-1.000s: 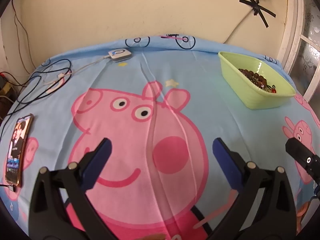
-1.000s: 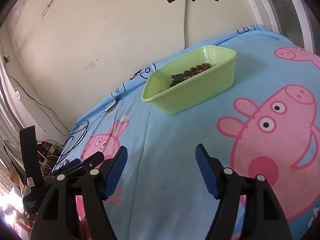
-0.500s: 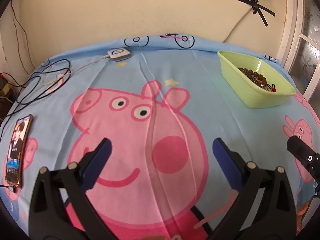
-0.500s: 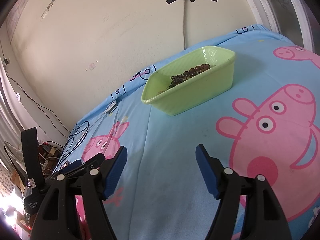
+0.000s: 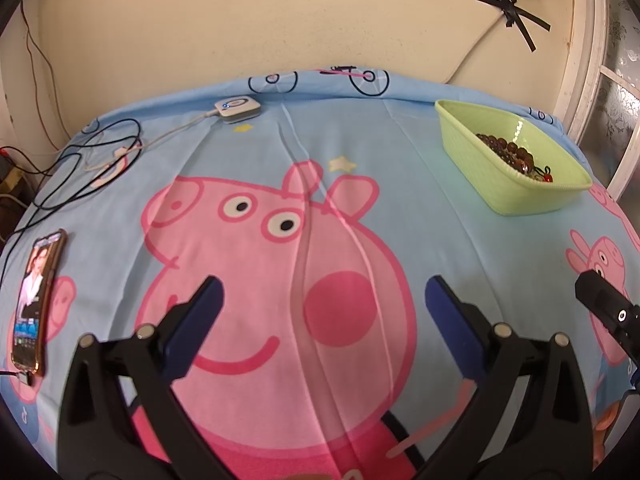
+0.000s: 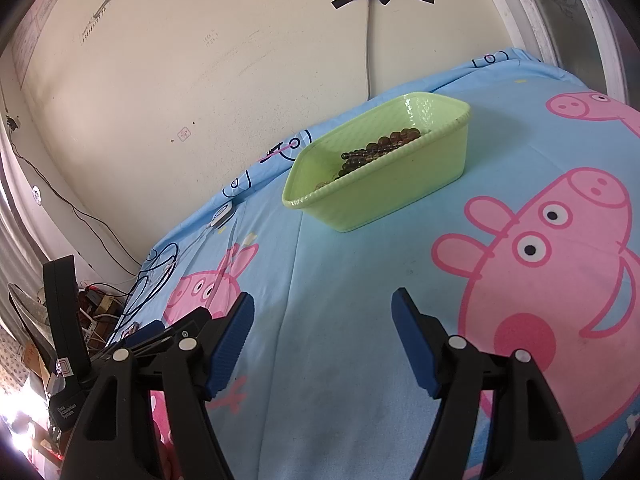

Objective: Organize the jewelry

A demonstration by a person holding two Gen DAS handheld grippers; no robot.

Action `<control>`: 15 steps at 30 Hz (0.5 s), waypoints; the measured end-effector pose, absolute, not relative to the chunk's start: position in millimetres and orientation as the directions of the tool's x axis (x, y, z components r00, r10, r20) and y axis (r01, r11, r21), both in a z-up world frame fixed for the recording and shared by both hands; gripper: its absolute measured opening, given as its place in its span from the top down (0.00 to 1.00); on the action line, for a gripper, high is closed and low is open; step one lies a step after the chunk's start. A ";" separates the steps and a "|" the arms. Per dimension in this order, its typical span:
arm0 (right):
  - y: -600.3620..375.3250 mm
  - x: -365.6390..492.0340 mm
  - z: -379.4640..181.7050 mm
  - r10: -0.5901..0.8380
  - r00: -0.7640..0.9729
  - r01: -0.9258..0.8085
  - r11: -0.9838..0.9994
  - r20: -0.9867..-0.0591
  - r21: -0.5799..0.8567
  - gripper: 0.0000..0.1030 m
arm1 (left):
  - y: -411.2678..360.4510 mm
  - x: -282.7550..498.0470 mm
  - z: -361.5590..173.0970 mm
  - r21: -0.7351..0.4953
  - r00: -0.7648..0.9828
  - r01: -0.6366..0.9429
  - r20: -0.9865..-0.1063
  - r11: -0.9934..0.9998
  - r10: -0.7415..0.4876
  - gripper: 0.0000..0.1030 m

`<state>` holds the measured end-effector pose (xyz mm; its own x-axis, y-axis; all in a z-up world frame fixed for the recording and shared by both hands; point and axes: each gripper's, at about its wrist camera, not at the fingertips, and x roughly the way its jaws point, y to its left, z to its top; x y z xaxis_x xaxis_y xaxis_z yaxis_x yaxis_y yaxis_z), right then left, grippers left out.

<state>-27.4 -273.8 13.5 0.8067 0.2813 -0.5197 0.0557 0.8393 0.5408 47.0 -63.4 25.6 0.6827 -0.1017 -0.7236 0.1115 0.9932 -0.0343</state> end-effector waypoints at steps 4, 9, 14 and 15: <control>-274.6 -28.0 13.5 0.281 0.807 0.056 0.839 -0.519 0.541 0.54 | -64.0 46.8 25.1 -0.031 0.683 0.114 -0.724 0.993 -0.101 0.06; -275.1 -28.3 13.5 0.281 0.807 0.056 0.839 -0.519 0.541 0.54 | -64.0 47.0 24.3 -0.029 0.682 0.117 -0.724 0.993 -0.102 0.06; -274.9 -28.1 13.4 0.282 0.807 0.055 0.839 -0.519 0.541 0.54 | -64.3 47.1 24.7 -0.028 0.683 0.117 -0.724 0.993 -0.101 0.06; -274.9 -28.1 13.4 0.282 0.807 0.055 0.839 -0.519 0.541 0.54 | -64.1 46.9 24.6 -0.028 0.683 0.118 -0.723 0.993 -0.101 0.06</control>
